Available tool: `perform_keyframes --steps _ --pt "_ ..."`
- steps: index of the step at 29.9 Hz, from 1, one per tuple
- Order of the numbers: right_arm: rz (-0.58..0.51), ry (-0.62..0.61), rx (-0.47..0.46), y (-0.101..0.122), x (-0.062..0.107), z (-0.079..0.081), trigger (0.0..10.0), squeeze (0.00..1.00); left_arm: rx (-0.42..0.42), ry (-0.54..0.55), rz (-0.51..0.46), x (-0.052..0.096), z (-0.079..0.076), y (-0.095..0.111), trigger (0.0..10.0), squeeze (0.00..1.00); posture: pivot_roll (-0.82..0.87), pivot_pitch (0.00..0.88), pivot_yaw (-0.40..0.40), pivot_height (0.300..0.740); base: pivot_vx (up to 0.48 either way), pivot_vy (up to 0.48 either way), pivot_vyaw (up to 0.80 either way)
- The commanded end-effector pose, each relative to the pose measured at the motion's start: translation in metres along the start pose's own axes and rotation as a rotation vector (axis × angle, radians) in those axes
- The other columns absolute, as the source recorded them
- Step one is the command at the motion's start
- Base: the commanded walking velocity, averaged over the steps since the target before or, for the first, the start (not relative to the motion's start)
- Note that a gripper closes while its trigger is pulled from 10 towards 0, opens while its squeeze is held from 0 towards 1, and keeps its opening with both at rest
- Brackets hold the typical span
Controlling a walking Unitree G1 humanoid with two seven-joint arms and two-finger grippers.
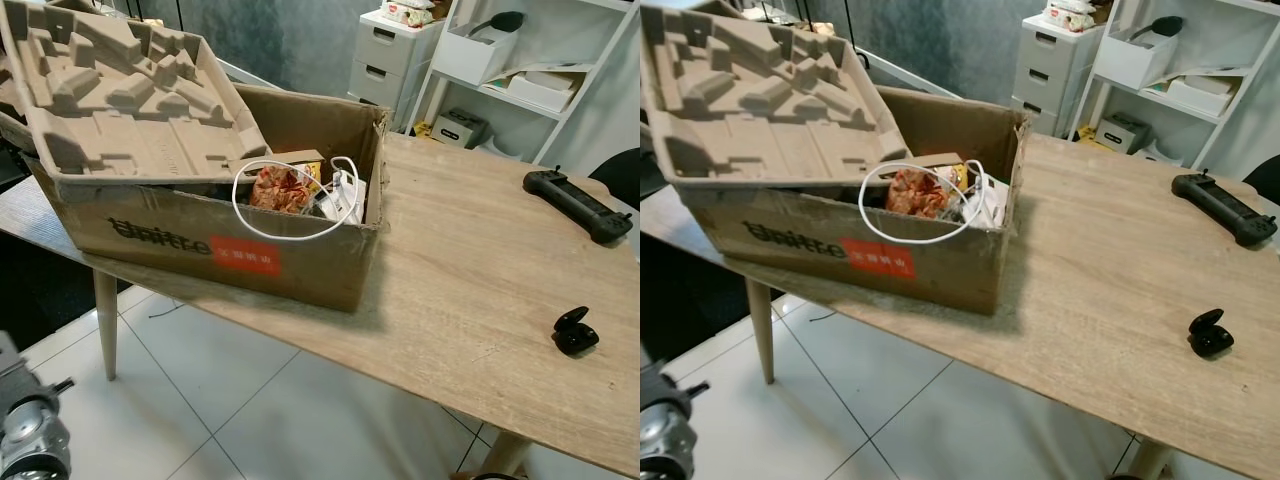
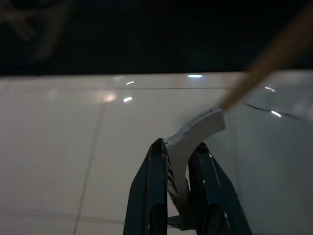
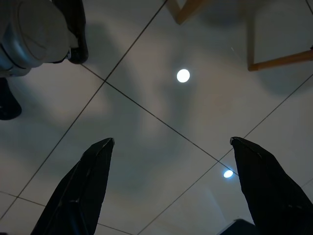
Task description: Picking trash to rubbish bin
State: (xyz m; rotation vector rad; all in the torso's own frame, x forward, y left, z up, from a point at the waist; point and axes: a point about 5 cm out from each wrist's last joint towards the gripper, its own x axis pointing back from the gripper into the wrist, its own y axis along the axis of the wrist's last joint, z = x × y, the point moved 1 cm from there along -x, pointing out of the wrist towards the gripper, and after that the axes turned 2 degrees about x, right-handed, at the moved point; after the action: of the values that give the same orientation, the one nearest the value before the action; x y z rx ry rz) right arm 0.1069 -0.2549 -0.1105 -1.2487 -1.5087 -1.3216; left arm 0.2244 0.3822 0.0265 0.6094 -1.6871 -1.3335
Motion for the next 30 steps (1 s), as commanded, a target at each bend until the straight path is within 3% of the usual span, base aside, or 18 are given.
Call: perform_keyframes --steps 1,4,5,6,9,11,12,13,15,16,19,23,24,26,27,28,29,30 --pt "0.017 -0.008 0.012 -0.005 0.000 -0.003 10.0 0.00 0.090 0.147 -0.060 -0.008 0.029 0.019 10.0 0.00 0.05 0.101 -0.036 0.740 0.000 0.000 0.00" --pt "0.016 -0.009 0.012 -0.005 0.000 -0.003 10.0 0.00 0.121 0.176 -0.077 -0.009 0.034 0.024 10.0 0.00 0.05 0.101 -0.036 0.740 0.000 0.000 0.00" --pt "0.014 -0.010 0.011 -0.004 0.000 -0.003 10.0 0.00 0.204 0.165 -0.120 -0.012 0.033 0.037 10.0 0.00 0.05 0.098 -0.038 0.740 0.000 0.000 0.00" --pt "0.012 -0.011 0.011 -0.004 0.000 -0.003 10.0 0.00 0.305 0.097 -0.186 -0.016 0.027 0.057 10.0 0.00 0.05 0.098 -0.041 0.740 0.000 0.000 0.00" --pt "0.005 -0.011 0.012 -0.002 0.000 -0.003 10.0 0.00 0.501 -0.131 -0.397 -0.018 0.002 0.120 10.0 0.00 0.06 0.097 -0.046 0.740 0.000 0.000 0.00" --pt "0.005 -0.011 0.012 -0.002 0.000 -0.003 10.0 0.00 0.501 -0.131 -0.397 -0.018 0.002 0.120 10.0 0.00 0.06 0.097 -0.046 0.740 0.000 0.000 0.00" --pt "0.003 -0.010 0.012 -0.001 0.000 -0.003 10.0 0.00 0.558 -0.196 -0.464 -0.016 -0.005 0.141 10.0 0.00 0.06 0.097 -0.046 0.740 0.000 0.000 0.00" --pt "0.003 -0.010 0.012 -0.001 0.000 -0.003 10.0 0.00 0.558 -0.196 -0.464 -0.016 -0.005 0.141 10.0 0.00 0.06 0.097 -0.046 0.740 0.000 0.000 0.00" --pt "-0.004 -0.007 0.011 0.001 0.000 -0.002 10.0 0.00 0.683 -0.328 -0.603 -0.008 -0.016 0.182 10.0 0.00 0.05 0.096 -0.046 0.740 0.000 0.000 0.00" --pt "-0.004 -0.007 0.011 0.001 0.000 -0.002 10.0 0.00 0.683 -0.328 -0.603 -0.008 -0.016 0.182 10.0 0.00 0.05 0.096 -0.046 0.740 0.000 0.000 0.00" --pt "-0.014 -0.001 0.005 0.003 0.000 -0.002 10.0 0.00 0.835 -0.608 -0.762 0.014 -0.034 0.227 10.0 0.00 0.05 0.094 -0.043 0.740 0.000 0.000 0.00" --pt "-0.018 0.004 -0.003 0.004 0.000 -0.001 10.0 0.00 0.920 -0.974 -0.922 0.050 -0.051 0.265 10.0 0.00 0.05 0.094 -0.040 0.740 0.000 0.000 0.00" --pt "-0.018 0.004 -0.003 0.004 0.000 -0.001 10.0 0.00 0.920 -0.974 -0.922 0.050 -0.051 0.265 10.0 0.00 0.05 0.094 -0.040 0.740 0.000 0.000 0.00" --pt "-0.017 0.008 -0.004 0.004 0.000 -0.001 10.0 0.00 0.951 -1.138 -0.991 0.070 -0.055 0.278 10.0 0.00 0.05 0.094 -0.040 0.740 0.000 0.000 0.00" --pt "-0.017 0.008 -0.004 0.004 0.000 -0.001 10.0 0.00 0.951 -1.138 -0.991 0.070 -0.055 0.278 10.0 0.00 0.05 0.094 -0.040 0.740 0.000 0.000 0.00" --pt "-0.017 0.010 -0.003 0.003 0.000 0.000 10.0 0.00 0.956 -1.234 -1.022 0.084 -0.058 0.285 10.0 0.00 0.05 0.091 -0.040 0.740 0.000 0.000 0.00" --pt "-0.017 0.010 -0.003 0.003 0.000 0.000 10.0 0.00 0.956 -1.234 -1.022 0.084 -0.058 0.285 10.0 0.00 0.05 0.091 -0.040 0.740 0.000 0.000 0.00" --pt "-0.016 0.011 -0.003 0.003 0.000 0.000 10.0 0.00 0.958 -1.308 -1.040 0.094 -0.060 0.289 10.0 0.00 0.05 0.091 -0.040 0.740 0.000 0.000 0.00"
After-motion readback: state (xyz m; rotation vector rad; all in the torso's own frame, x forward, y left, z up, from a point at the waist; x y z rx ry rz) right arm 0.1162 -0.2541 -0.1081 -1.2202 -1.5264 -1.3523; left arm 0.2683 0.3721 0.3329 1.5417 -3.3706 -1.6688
